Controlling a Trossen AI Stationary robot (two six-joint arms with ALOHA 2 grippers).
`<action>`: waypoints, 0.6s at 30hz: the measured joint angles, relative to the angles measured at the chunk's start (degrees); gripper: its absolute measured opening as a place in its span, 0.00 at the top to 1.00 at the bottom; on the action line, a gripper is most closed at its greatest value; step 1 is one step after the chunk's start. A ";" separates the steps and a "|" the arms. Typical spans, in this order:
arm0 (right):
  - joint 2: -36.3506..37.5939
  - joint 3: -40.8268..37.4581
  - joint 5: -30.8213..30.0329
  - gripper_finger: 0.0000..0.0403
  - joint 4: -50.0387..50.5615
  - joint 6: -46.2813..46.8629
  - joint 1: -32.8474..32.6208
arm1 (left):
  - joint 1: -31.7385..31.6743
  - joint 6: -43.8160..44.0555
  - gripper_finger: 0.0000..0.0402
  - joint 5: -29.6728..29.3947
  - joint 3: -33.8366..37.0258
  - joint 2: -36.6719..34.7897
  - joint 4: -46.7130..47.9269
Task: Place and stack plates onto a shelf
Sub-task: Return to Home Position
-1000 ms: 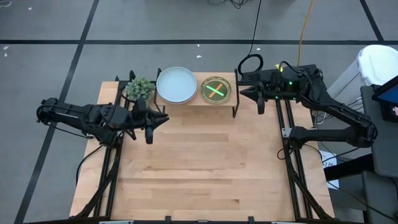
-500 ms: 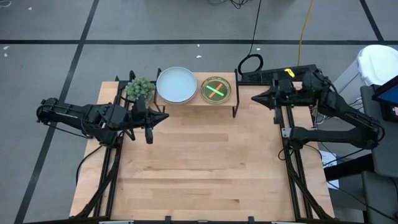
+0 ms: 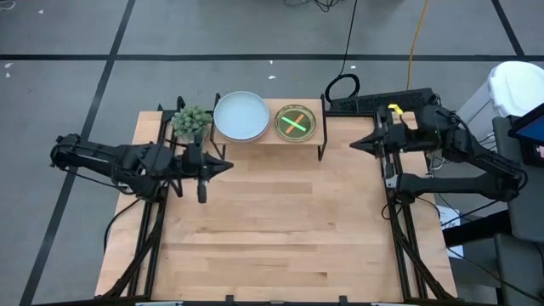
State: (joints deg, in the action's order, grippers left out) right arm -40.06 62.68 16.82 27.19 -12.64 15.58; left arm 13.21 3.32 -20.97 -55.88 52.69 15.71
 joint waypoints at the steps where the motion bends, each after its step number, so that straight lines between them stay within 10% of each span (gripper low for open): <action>1: 0.15 -0.85 0.01 1.00 -0.52 -0.49 -0.26 | 0.00 -0.45 1.00 0.02 1.41 -0.03 -2.57; 18: 10.57 -31.36 -0.01 1.00 -29.47 0.14 -7.60 | 4.17 6.58 1.00 0.08 27.27 -2.56 -34.12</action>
State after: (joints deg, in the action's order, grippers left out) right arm -29.49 31.32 16.81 -2.28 -12.50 7.99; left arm 17.38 9.90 -20.89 -28.60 50.13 -18.41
